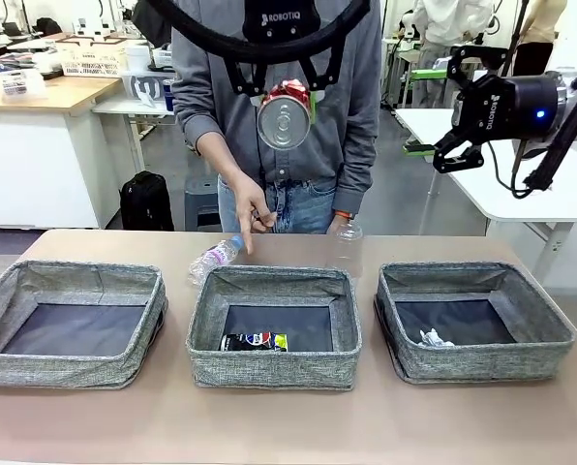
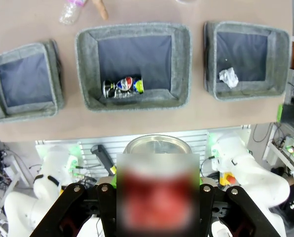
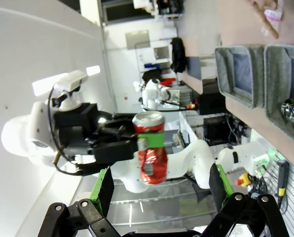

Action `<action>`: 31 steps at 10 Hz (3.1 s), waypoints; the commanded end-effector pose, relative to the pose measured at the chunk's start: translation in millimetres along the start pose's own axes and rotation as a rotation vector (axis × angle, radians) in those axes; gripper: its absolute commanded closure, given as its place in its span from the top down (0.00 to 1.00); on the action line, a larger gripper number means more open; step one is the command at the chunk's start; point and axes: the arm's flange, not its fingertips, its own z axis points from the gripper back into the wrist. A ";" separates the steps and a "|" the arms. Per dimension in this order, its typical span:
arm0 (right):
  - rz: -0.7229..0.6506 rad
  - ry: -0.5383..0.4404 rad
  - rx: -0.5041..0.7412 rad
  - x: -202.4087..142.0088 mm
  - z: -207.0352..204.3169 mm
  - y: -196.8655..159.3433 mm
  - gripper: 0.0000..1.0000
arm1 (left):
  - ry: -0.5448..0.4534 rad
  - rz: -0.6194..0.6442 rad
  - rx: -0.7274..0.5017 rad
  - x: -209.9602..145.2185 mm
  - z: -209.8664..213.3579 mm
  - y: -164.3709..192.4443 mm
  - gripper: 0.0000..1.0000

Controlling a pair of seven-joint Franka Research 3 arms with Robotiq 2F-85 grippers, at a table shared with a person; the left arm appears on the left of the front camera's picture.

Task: Sort the waste into the appropriate baskets.
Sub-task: Place the picked waste into the Fabric basket indicated by the person.

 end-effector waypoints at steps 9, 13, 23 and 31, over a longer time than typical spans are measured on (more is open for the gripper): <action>0.004 0.000 0.009 0.1 0.0 2.0 1.00 | 0.029 0.058 0.086 52.0 -236.5 48.6 0.48; 0.004 0.000 0.009 0.1 0.0 2.0 1.00 | -0.061 0.067 0.100 51.9 -262.0 37.2 0.48; 0.004 0.000 0.009 0.1 0.0 2.0 1.00 | -0.061 0.054 0.096 51.2 -257.5 36.2 1.00; 0.004 0.000 0.009 0.1 0.0 2.0 1.00 | 0.328 -0.390 -0.501 22.2 -85.4 140.6 1.00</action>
